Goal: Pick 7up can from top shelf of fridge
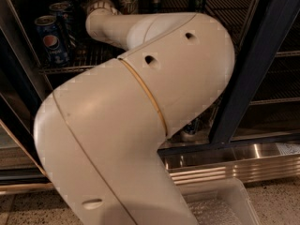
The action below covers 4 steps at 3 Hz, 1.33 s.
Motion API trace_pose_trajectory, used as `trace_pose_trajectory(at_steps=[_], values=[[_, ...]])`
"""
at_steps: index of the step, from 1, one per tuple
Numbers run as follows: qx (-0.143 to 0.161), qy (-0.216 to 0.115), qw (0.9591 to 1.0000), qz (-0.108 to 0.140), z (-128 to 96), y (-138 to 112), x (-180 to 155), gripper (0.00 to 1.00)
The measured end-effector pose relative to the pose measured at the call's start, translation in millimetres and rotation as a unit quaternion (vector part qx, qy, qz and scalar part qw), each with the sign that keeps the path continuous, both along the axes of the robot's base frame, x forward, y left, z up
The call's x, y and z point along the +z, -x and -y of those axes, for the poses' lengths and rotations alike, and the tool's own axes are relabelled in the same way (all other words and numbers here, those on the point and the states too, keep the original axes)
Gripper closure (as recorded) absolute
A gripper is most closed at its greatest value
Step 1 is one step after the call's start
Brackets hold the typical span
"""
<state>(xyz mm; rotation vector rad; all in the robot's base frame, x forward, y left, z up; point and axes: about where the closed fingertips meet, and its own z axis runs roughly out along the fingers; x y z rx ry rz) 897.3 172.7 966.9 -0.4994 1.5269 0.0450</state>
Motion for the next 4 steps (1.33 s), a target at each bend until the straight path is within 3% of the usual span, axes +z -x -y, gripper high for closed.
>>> trace_pose_trajectory(at_steps=[1,4], values=[[-0.001,-0.001,1.0000,0.000,1,0,0,1.00],[-0.020,-0.079,0.9967,0.004,22,19,17,1.00]])
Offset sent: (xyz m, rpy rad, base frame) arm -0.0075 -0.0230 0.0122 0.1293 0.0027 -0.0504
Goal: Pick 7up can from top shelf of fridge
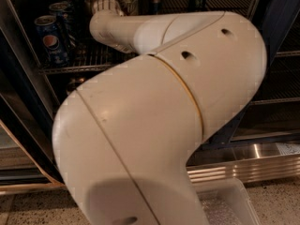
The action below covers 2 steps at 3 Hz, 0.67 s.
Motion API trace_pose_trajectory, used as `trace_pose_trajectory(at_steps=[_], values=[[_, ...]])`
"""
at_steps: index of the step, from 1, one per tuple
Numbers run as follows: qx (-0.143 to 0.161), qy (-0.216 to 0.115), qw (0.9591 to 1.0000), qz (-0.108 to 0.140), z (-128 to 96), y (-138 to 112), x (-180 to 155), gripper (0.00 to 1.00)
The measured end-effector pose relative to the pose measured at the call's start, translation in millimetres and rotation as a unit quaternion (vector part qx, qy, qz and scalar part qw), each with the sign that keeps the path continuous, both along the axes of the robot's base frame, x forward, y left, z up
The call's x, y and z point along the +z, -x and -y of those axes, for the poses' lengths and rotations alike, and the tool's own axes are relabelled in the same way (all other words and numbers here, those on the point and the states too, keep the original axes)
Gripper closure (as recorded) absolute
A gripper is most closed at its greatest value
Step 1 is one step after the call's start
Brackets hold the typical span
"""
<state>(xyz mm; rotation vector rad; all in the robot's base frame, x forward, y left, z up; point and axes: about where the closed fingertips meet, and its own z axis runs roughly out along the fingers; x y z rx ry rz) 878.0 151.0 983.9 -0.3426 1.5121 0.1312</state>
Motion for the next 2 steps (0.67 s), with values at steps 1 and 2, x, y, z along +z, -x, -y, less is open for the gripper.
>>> trace_pose_trajectory(at_steps=[1,2], values=[[0.007,-0.007,0.9999,0.000,-4.8,7.1,2.2,1.00],[0.013,-0.005,0.9999,0.007,-5.6,12.5,8.7,1.00]])
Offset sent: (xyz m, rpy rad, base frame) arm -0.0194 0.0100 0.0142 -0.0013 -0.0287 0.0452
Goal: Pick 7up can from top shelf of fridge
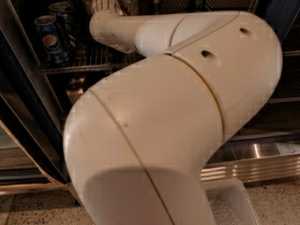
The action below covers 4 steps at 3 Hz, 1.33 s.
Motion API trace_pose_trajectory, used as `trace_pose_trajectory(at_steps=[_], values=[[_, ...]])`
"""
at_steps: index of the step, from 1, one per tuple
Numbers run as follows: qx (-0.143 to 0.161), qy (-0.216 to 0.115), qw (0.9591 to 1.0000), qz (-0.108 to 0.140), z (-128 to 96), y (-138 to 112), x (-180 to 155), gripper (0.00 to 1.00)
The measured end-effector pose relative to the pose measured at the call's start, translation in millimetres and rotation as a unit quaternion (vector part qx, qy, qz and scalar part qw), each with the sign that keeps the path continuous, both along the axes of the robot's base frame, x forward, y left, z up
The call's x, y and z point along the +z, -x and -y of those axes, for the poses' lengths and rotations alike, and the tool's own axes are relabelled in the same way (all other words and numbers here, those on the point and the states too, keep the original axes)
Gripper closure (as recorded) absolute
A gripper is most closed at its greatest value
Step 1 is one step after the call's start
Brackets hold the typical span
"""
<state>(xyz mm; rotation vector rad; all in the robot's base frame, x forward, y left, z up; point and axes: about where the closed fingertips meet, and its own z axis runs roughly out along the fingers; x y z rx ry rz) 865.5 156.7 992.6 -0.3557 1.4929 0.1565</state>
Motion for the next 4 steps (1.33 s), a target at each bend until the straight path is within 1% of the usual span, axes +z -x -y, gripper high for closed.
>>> trace_pose_trajectory(at_steps=[1,2,3,4], values=[[-0.003,0.003,0.9999,0.012,7,4,11,1.00],[-0.004,0.005,0.9998,0.019,17,10,19,1.00],[0.008,0.007,0.9998,0.014,22,22,22,1.00],[0.032,0.004,0.9995,0.002,22,39,25,1.00]])
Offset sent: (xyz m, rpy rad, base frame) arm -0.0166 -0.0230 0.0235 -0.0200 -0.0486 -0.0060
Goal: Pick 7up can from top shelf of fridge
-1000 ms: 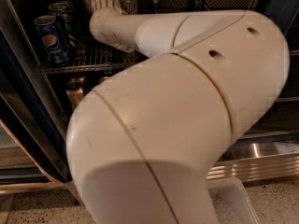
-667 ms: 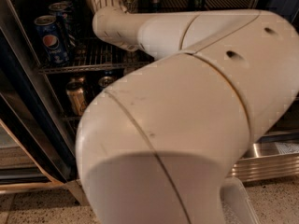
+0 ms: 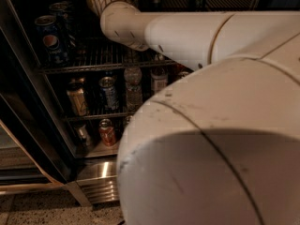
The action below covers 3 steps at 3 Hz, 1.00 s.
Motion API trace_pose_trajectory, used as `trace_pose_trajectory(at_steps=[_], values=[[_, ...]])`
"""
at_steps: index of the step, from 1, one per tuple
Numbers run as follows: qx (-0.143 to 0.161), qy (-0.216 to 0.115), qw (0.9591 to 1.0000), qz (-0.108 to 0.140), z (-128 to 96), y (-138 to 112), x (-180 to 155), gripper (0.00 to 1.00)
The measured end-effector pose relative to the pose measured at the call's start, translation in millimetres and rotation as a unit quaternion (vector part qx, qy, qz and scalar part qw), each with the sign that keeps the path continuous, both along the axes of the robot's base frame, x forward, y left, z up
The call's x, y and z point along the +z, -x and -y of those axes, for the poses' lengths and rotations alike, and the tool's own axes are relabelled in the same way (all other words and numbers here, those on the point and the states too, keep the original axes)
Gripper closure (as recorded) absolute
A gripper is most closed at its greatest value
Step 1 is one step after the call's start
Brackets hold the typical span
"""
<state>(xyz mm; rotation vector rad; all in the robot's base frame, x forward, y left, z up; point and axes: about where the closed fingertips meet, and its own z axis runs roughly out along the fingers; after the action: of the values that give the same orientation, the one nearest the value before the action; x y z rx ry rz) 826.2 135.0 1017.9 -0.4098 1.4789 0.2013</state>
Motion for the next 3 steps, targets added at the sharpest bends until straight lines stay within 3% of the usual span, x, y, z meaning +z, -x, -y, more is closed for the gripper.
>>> trace_pose_trajectory(at_steps=[2,3], values=[[0.047,-0.007,0.9982,-0.035,3,31,-6,1.00],[0.040,-0.013,0.9976,-0.055,28,38,-16,1.00]])
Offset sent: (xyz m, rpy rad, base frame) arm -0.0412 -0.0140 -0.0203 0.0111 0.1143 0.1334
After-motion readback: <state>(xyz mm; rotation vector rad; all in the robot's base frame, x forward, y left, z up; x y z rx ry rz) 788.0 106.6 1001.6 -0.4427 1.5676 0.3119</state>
